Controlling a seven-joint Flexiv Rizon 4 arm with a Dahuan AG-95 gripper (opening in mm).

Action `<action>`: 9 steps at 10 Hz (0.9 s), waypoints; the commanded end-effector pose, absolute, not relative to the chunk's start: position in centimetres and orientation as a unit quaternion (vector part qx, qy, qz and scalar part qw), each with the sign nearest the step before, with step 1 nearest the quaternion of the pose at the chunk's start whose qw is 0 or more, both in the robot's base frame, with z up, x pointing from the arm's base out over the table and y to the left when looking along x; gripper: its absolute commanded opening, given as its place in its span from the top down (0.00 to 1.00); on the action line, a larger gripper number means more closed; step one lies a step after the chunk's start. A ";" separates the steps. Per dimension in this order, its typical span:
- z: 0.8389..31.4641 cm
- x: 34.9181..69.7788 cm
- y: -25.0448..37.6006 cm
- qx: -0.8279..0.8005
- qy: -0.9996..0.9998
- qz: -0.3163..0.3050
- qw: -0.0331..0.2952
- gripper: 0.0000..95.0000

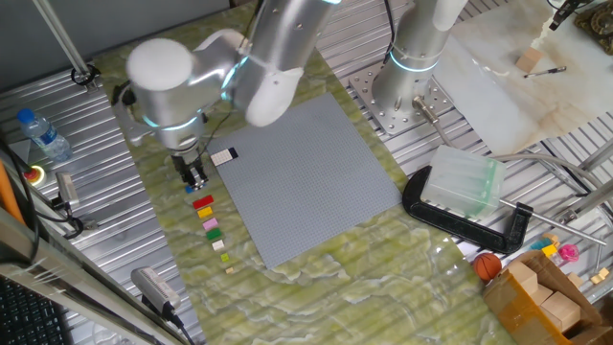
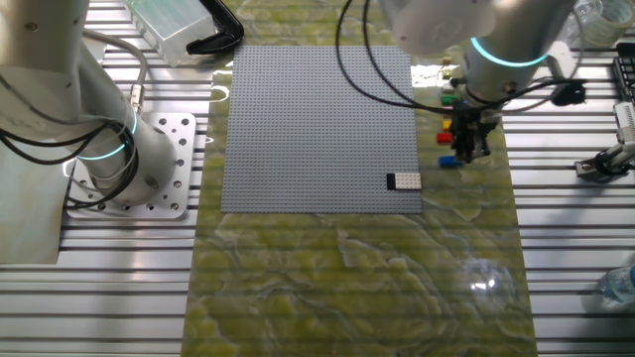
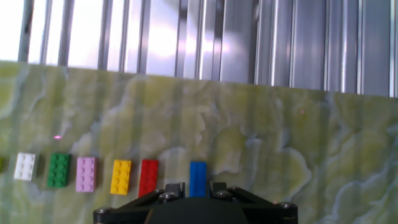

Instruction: Build with small Lego blocks

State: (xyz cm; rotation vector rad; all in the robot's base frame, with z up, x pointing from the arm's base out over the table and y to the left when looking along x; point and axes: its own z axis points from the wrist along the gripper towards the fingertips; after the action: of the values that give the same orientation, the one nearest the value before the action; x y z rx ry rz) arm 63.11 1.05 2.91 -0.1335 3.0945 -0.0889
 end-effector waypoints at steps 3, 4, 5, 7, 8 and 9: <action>2.5 63.3 0.8 -0.037 0.999 -0.025 0.019 0.80; 2.6 63.2 0.9 -0.035 0.999 -0.025 0.019 0.80; 2.7 63.1 0.9 -0.034 0.999 -0.022 0.019 0.80; 2.6 63.1 0.8 -0.029 0.999 -0.022 0.017 0.80; 2.5 63.1 0.8 -0.028 0.999 -0.021 0.011 0.80; 2.5 63.1 0.8 -0.028 0.999 -0.021 0.008 0.80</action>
State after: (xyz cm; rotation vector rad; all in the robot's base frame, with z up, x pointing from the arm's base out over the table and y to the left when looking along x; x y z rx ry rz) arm 62.99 0.80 2.55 -0.0865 3.1263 -0.0644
